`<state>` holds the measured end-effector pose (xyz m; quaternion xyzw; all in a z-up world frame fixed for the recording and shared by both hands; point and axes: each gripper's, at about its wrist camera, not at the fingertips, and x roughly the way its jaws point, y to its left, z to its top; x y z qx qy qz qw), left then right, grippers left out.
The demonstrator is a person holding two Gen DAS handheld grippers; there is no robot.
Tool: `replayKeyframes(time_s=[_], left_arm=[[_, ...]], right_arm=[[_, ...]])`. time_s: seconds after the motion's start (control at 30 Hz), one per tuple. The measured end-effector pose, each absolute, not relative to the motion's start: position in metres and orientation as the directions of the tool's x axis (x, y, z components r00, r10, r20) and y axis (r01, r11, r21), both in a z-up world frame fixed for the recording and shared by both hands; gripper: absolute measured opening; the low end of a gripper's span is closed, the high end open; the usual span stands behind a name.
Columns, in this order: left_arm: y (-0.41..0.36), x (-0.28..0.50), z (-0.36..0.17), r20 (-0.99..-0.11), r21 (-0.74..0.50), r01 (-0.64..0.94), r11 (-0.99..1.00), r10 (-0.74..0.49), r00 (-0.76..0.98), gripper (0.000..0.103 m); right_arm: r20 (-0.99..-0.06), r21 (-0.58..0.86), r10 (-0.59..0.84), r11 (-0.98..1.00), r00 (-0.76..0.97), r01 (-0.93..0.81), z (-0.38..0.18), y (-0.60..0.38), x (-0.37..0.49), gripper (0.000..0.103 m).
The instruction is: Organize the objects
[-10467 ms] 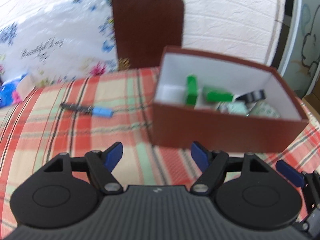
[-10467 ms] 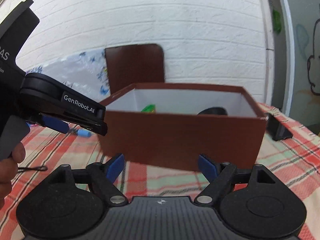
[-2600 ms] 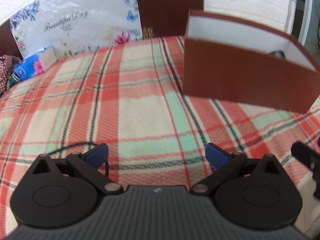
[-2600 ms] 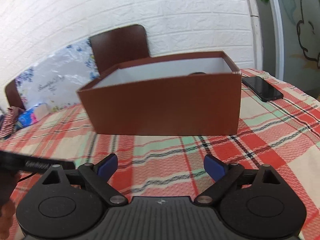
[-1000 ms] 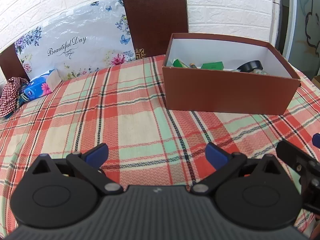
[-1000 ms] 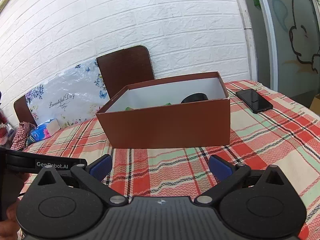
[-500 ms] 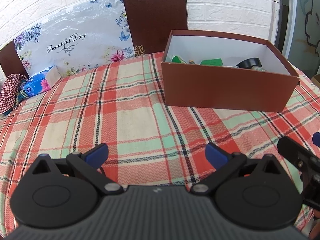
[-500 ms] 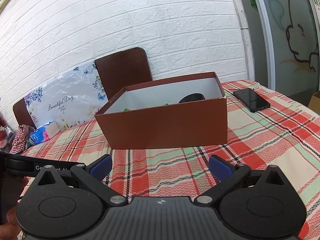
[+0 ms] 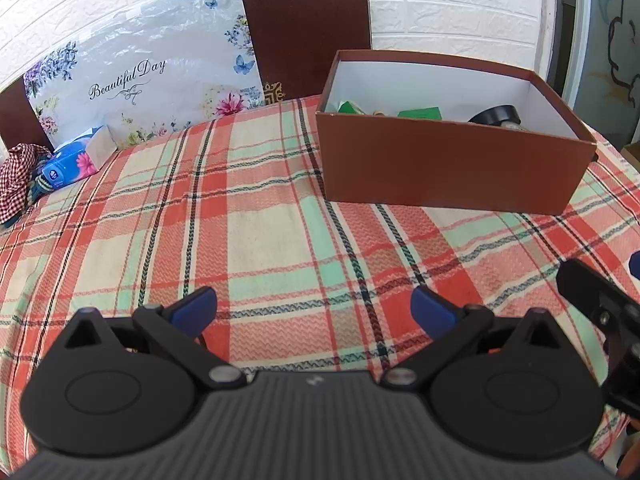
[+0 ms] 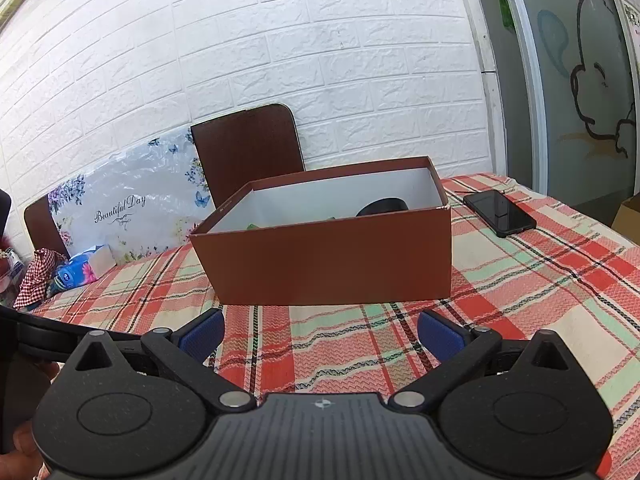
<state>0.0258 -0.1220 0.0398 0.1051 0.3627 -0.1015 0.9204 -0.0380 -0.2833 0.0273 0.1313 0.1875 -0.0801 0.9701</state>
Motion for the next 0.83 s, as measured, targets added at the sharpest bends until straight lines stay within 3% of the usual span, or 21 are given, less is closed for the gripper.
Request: replayKeyframes(time_s=[0.83], left_arm=[[-0.1249, 0.0224, 0.0369, -0.686, 0.118, 0.293, 0.949, -0.135, 0.715, 0.103]], right_arm=[[-0.396, 0.218, -0.103, 0.955, 0.913, 0.202, 0.0218, -0.2823, -0.0360, 0.102]])
